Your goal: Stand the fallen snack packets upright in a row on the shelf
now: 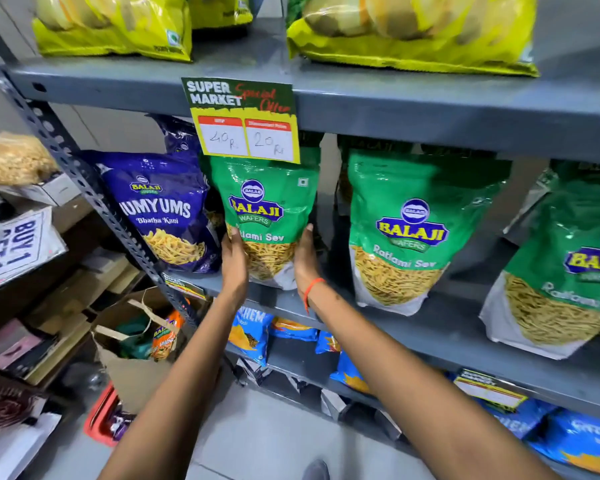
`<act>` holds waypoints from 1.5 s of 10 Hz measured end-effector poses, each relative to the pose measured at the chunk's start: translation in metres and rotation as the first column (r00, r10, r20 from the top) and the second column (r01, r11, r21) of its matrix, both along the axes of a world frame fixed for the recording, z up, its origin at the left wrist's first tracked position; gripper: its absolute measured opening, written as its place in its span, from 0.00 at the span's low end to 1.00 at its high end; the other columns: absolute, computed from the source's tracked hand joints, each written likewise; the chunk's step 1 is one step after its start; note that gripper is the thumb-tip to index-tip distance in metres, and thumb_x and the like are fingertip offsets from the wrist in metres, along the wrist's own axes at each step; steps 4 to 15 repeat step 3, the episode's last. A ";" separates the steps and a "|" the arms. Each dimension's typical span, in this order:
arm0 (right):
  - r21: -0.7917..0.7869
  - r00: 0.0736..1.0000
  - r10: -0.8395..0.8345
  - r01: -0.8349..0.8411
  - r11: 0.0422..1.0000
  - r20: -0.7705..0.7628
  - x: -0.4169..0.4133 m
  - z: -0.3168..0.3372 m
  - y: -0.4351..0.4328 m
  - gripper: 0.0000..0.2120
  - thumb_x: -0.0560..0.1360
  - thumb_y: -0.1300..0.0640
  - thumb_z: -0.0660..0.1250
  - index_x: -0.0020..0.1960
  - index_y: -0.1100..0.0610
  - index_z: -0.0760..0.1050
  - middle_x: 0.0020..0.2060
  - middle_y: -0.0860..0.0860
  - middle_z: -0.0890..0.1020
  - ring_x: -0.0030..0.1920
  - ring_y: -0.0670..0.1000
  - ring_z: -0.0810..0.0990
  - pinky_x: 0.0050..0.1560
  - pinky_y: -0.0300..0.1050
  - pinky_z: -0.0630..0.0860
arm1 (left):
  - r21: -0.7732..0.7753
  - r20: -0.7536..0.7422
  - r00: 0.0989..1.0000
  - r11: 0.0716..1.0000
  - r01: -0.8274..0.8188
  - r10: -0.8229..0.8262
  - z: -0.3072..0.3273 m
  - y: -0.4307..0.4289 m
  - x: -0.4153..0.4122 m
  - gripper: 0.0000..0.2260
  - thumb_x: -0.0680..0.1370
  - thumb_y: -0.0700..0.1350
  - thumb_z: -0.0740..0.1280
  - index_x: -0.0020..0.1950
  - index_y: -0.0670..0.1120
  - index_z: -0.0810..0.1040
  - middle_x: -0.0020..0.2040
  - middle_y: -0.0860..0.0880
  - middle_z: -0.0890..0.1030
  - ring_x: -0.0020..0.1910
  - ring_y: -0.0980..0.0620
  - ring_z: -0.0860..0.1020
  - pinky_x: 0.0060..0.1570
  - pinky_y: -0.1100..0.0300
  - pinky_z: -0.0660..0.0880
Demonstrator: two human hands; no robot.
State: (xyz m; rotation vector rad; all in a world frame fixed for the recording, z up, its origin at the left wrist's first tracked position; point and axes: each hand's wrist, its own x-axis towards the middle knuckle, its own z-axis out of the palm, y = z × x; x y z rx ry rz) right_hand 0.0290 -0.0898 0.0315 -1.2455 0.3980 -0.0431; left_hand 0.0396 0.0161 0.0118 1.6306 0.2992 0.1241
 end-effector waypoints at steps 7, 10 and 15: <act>-0.365 0.989 0.114 -0.140 0.921 -0.090 -0.056 0.044 -0.046 0.22 0.79 0.49 0.52 0.58 0.66 0.74 0.62 0.65 0.76 0.61 0.63 0.75 0.59 0.50 0.71 | 0.309 0.273 0.936 0.900 -0.306 0.225 0.045 -0.035 -0.068 0.23 0.78 0.55 0.56 0.66 0.40 0.68 0.65 0.37 0.73 0.65 0.39 0.69 0.67 0.48 0.64; -0.365 0.989 0.114 -0.140 0.921 -0.090 -0.056 0.044 -0.046 0.22 0.79 0.49 0.52 0.58 0.66 0.74 0.62 0.65 0.76 0.61 0.63 0.75 0.59 0.50 0.71 | 0.309 0.273 0.936 0.900 -0.306 0.225 0.045 -0.035 -0.068 0.23 0.78 0.55 0.56 0.66 0.40 0.68 0.65 0.37 0.73 0.65 0.39 0.69 0.67 0.48 0.64; -0.365 0.989 0.114 -0.140 0.921 -0.090 -0.056 0.044 -0.046 0.22 0.79 0.49 0.52 0.58 0.66 0.74 0.62 0.65 0.76 0.61 0.63 0.75 0.59 0.50 0.71 | 0.309 0.273 0.936 0.900 -0.306 0.225 0.045 -0.035 -0.068 0.23 0.78 0.55 0.56 0.66 0.40 0.68 0.65 0.37 0.73 0.65 0.39 0.69 0.67 0.48 0.64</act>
